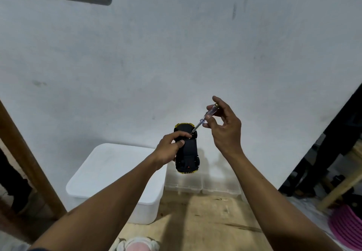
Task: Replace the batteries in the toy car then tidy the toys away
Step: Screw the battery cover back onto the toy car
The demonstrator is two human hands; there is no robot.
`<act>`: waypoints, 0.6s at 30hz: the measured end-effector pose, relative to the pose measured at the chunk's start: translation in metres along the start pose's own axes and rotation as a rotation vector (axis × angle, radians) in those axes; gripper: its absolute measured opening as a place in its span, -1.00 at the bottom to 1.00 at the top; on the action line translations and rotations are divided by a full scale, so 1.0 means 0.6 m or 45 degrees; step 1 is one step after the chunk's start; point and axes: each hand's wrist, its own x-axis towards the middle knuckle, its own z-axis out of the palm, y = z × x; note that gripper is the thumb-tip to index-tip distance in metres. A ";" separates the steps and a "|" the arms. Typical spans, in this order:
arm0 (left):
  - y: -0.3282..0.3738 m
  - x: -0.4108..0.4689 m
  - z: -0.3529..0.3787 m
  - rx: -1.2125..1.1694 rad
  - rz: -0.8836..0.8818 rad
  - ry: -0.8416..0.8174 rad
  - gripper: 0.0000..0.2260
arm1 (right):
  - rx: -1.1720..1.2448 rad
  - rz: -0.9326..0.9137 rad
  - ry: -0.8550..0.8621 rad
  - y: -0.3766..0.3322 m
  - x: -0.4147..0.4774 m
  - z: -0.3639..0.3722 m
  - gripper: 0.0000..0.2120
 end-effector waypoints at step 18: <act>0.013 -0.013 0.000 -0.045 -0.011 -0.002 -0.69 | -0.027 -0.077 -0.063 0.001 -0.016 0.002 -0.53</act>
